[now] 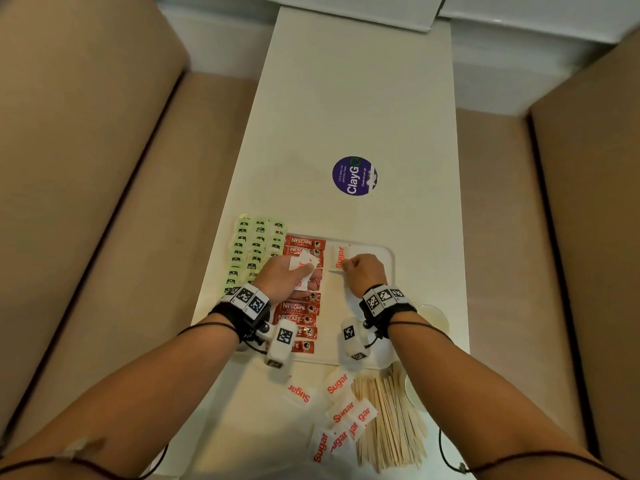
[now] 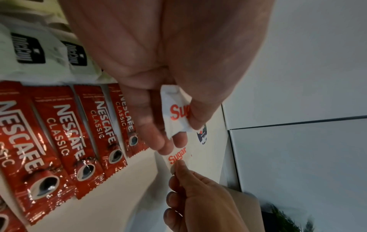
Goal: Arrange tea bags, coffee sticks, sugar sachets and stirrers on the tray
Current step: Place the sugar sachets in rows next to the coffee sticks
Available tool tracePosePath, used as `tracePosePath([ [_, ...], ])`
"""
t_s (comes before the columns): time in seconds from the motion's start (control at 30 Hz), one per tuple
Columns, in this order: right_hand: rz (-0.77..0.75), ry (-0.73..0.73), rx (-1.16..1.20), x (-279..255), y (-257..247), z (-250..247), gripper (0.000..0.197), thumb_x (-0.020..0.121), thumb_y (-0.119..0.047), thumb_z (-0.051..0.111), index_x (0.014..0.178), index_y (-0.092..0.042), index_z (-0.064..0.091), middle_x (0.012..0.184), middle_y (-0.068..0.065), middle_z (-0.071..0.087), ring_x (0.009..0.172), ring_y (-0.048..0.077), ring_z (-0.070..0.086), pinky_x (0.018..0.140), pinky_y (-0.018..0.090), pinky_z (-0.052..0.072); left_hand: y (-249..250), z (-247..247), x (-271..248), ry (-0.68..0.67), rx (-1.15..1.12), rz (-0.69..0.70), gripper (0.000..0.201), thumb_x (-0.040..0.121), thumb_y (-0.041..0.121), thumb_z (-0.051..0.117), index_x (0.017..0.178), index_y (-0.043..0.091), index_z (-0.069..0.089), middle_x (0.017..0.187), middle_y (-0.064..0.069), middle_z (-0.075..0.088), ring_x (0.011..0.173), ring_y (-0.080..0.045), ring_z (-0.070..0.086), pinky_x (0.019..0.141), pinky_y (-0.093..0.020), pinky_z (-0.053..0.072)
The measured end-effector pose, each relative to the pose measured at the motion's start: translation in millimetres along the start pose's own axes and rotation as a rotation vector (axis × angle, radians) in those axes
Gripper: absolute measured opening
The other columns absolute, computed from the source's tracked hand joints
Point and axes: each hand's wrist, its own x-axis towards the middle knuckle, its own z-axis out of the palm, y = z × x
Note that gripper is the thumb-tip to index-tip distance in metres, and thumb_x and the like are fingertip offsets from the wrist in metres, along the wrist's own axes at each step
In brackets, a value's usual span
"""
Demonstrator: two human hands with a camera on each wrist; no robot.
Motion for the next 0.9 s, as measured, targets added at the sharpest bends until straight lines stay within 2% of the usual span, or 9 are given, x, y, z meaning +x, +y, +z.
tracePosePath([
  [0.07, 0.025, -0.013, -0.051, 5.8, -0.1, 3.4, 0.045, 0.103, -0.032, 0.056, 0.064, -0.009, 0.058, 0.06, 0.002, 0.054, 0.061, 0.021, 0.053, 0.065, 0.03, 0.042, -3.2, -1.5, 3.7, 0.011, -0.018, -0.014, 0.012, 0.099, 0.017, 0.062, 0.103, 0.011, 0.072, 0.099, -0.009, 0.077, 0.092, -0.027, 0.075, 0.082, -0.042, 0.062],
  [0.13, 0.04, -0.018, -0.072, 10.1, -1.6, 5.2, 0.046, 0.103, -0.033, 0.056, 0.065, -0.008, 0.059, 0.06, 0.002, 0.054, 0.06, 0.02, 0.053, 0.065, 0.03, 0.043, -5.8, -3.0, 7.7, 0.022, -0.046, -0.031, 0.014, 0.098, 0.017, 0.064, 0.104, 0.008, 0.072, 0.103, -0.014, 0.076, 0.096, -0.031, 0.074, 0.085, -0.046, 0.061],
  [0.3, 0.041, -0.018, -0.079, 17.0, -5.2, 7.0, 0.048, 0.1, -0.036, 0.059, 0.062, -0.007, 0.059, 0.059, 0.005, 0.055, 0.056, 0.022, 0.053, 0.063, 0.031, 0.047, -9.3, -5.8, 12.4, 0.017, -0.058, -0.038, 0.015, 0.098, 0.015, 0.064, 0.105, 0.004, 0.071, 0.096, -0.02, 0.075, 0.093, -0.033, 0.074, 0.09, -0.055, 0.058],
  [0.4, 0.054, -0.014, -0.081, 18.5, -6.0, 8.0, 0.049, 0.099, -0.038, 0.06, 0.06, -0.009, 0.056, 0.056, 0.004, 0.052, 0.053, 0.02, 0.051, 0.06, 0.031, 0.045, -8.6, -9.0, 13.5, 0.001, -0.006, -0.018, 0.013, 0.097, 0.014, 0.065, 0.106, 0.006, 0.071, 0.095, -0.02, 0.076, 0.093, -0.038, 0.073, 0.089, -0.058, 0.057],
  [0.47, 0.067, -0.013, -0.076, 19.2, -6.2, 8.9, 0.048, 0.098, -0.039, 0.062, 0.062, -0.008, 0.059, 0.058, 0.006, 0.056, 0.054, 0.022, 0.054, 0.062, 0.034, 0.049, -8.3, -11.0, 13.1, -0.013, 0.026, -0.015, 0.014, 0.096, 0.013, 0.066, 0.108, 0.009, 0.071, 0.097, -0.018, 0.076, 0.093, -0.041, 0.073, 0.089, -0.059, 0.057],
  [0.57, 0.071, -0.016, -0.05, 20.8, -4.7, 8.9, 0.051, 0.095, -0.042, 0.064, 0.068, 0.001, 0.069, 0.066, 0.01, 0.07, 0.063, 0.027, 0.066, 0.071, 0.035, 0.056, -9.1, -12.0, 13.5, -0.012, 0.073, 0.008, 0.014, 0.095, 0.018, 0.068, 0.108, 0.015, 0.074, 0.1, -0.01, 0.078, 0.094, -0.034, 0.074, 0.09, -0.058, 0.057],
  [0.6, 0.074, -0.015, -0.034, 21.6, -4.1, 8.3, 0.049, 0.095, -0.042, 0.065, 0.069, -0.001, 0.073, 0.068, 0.009, 0.073, 0.067, 0.026, 0.069, 0.073, 0.035, 0.058, -8.7, -11.5, 12.9, -0.014, 0.107, 0.02, 0.014, 0.095, 0.02, 0.068, 0.107, 0.017, 0.075, 0.099, -0.007, 0.078, 0.093, -0.03, 0.075, 0.09, -0.056, 0.057],
  [0.73, 0.07, -0.017, 0.042, 20.7, -2.4, 3.9, 0.045, 0.094, -0.038, 0.064, 0.063, -0.007, 0.076, 0.064, 0.004, 0.074, 0.069, 0.022, 0.073, 0.081, 0.035, 0.059, -6.8, -8.3, 7.7, -0.01, 0.194, 0.031, 0.011, 0.096, 0.023, 0.066, 0.104, 0.023, 0.074, 0.097, 0.002, 0.078, 0.088, -0.021, 0.076, 0.088, -0.048, 0.059],
  [0.9, 0.009, 0.024, 0.126, 6.8, 2.4, 4.2, 0.046, 0.097, -0.035, 0.059, 0.062, -0.009, 0.072, 0.061, 0.002, 0.072, 0.067, 0.024, 0.072, 0.081, 0.041, 0.06, -13.8, -10.6, 8.2, 0.015, 0.167, 0.017, 0.014, 0.095, 0.023, 0.067, 0.106, 0.02, 0.075, 0.1, 0.001, 0.078, 0.092, -0.022, 0.075, 0.09, -0.051, 0.058],
])
